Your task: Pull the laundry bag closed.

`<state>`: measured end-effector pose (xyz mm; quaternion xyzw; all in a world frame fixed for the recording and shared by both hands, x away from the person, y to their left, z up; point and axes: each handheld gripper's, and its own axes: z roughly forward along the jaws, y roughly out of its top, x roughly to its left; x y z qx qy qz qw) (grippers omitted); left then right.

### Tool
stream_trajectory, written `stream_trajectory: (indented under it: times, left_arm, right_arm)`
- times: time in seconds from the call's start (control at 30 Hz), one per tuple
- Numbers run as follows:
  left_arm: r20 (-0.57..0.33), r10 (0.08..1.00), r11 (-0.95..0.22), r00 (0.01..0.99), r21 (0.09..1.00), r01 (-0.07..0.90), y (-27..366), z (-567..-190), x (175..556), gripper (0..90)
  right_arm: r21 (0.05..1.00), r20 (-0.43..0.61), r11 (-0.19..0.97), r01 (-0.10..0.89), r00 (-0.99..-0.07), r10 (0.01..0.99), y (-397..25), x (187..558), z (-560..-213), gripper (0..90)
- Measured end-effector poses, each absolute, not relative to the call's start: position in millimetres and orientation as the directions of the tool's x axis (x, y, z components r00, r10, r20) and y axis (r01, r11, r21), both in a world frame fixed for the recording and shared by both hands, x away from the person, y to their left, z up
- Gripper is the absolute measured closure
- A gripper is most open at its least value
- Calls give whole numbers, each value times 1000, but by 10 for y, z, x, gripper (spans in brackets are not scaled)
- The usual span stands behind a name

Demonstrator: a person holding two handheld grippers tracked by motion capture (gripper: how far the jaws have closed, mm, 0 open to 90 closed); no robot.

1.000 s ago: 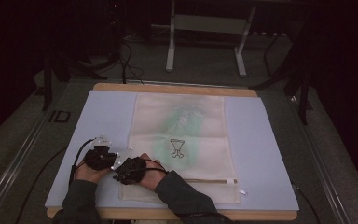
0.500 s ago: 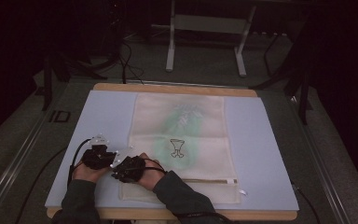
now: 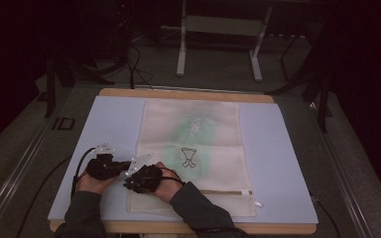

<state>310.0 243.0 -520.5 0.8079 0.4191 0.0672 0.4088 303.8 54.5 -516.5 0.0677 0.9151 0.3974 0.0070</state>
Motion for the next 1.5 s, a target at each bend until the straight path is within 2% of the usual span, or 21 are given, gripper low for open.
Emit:
stream_trajectory:
  times: [0.47,0.8,1.03,1.13,1.5]
  left_arm:
    - [-248,700,-341,670,708,618,2377,-5223,3093,895]
    - [-255,669,-399,698,669,627,2269,-5270,3098,897]
    - [-250,669,-432,700,636,640,2213,-5304,3105,897]
    - [-276,677,-414,682,623,663,2224,-5318,3111,898]
    - [-250,706,-428,662,594,681,2194,-5278,3007,899]
  right_arm:
    - [690,55,710,137,-989,138,447,3037,-5265,798]
    - [675,40,726,132,-989,143,443,3010,-5289,811]
    - [680,28,721,131,-988,153,439,2987,-5298,812]
    - [679,24,722,131,-987,157,439,2979,-5298,813]
    - [692,11,707,145,-982,191,395,2910,-5322,816]
